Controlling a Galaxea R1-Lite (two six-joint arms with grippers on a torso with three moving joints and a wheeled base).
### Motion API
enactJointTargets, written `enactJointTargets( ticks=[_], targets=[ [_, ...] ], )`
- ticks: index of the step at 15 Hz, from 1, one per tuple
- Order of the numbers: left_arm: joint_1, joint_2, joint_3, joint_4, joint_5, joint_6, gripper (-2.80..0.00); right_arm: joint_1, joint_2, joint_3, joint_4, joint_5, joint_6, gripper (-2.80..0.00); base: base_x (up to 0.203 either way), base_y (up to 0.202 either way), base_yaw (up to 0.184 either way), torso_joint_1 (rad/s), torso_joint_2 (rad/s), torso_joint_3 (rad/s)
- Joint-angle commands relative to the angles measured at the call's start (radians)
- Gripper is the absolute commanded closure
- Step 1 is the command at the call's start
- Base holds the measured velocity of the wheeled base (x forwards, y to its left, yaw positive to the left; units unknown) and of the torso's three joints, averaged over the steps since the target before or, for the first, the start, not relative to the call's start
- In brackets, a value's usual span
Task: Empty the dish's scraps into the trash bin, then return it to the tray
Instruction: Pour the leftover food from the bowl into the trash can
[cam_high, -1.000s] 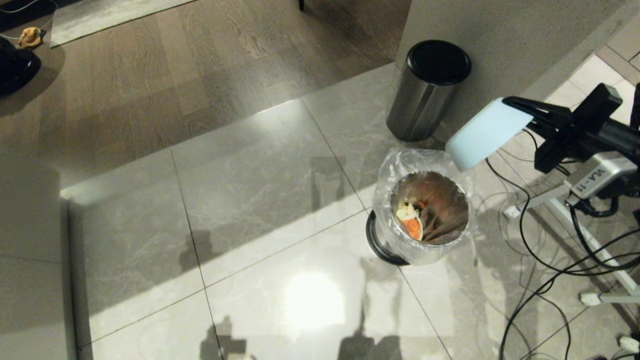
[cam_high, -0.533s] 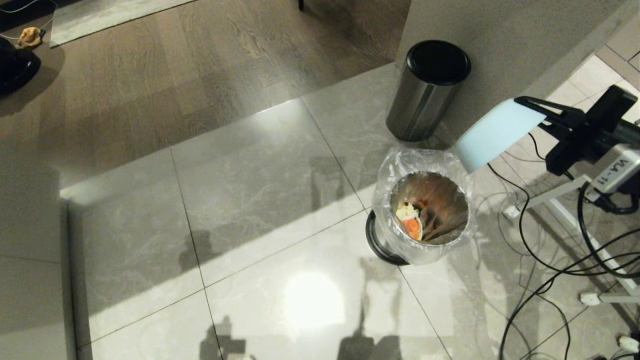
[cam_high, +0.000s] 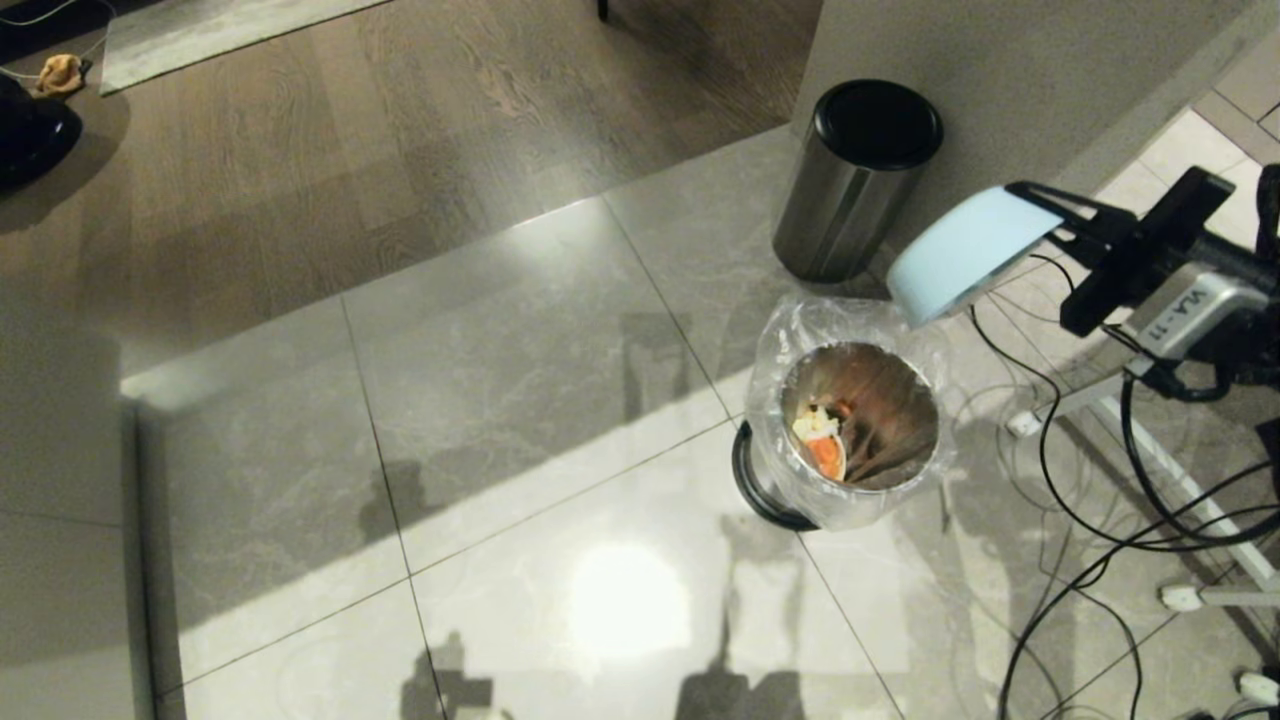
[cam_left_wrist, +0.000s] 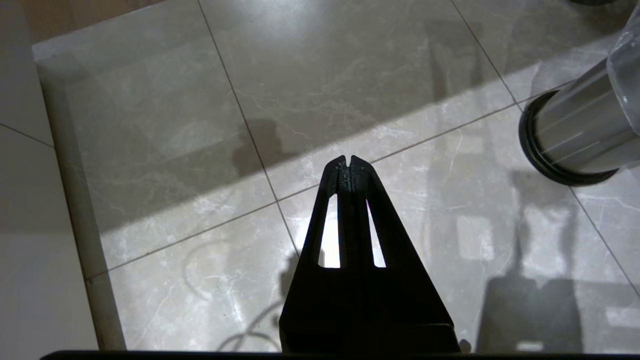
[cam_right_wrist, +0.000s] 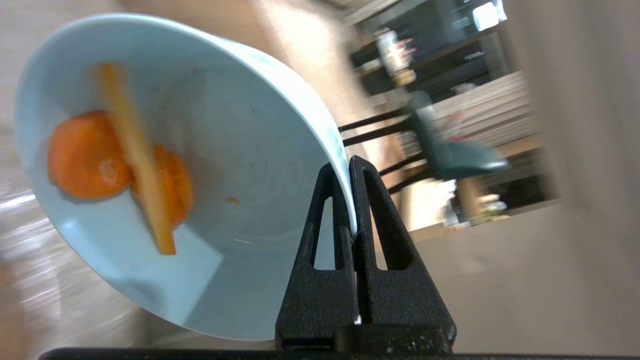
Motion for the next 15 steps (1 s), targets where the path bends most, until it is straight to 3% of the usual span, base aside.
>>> enactJointTargets(
  ticks=[1, 5, 10, 15],
  targets=[
    [0.000, 0.000, 0.000, 0.000, 0.000, -0.002, 0.00, -0.022, 0.028, -0.055, -0.048, -0.001, -0.019, 0.00, 0.000, 0.000, 0.000, 0.000, 0.00, 0.000],
    [0.000, 0.000, 0.000, 0.000, 0.000, -0.001, 0.00, 0.012, 0.017, -0.233, -0.048, 0.010, 0.039, 0.00, 0.000, 0.000, 0.000, 0.000, 0.00, 0.000],
    [-0.001, 0.000, 0.000, 0.000, 0.000, -0.001, 0.00, 0.036, -0.063, -0.167, -0.048, 0.063, 0.056, 0.00, 0.000, 0.000, 0.000, 0.000, 0.00, 0.000],
    [0.000, 0.001, 0.000, 0.000, 0.000, -0.002, 0.00, 0.052, -0.089, -0.138, -0.048, 0.064, 0.064, 0.00, 0.000, 0.000, 0.000, 0.000, 0.00, 0.000]
  ],
)
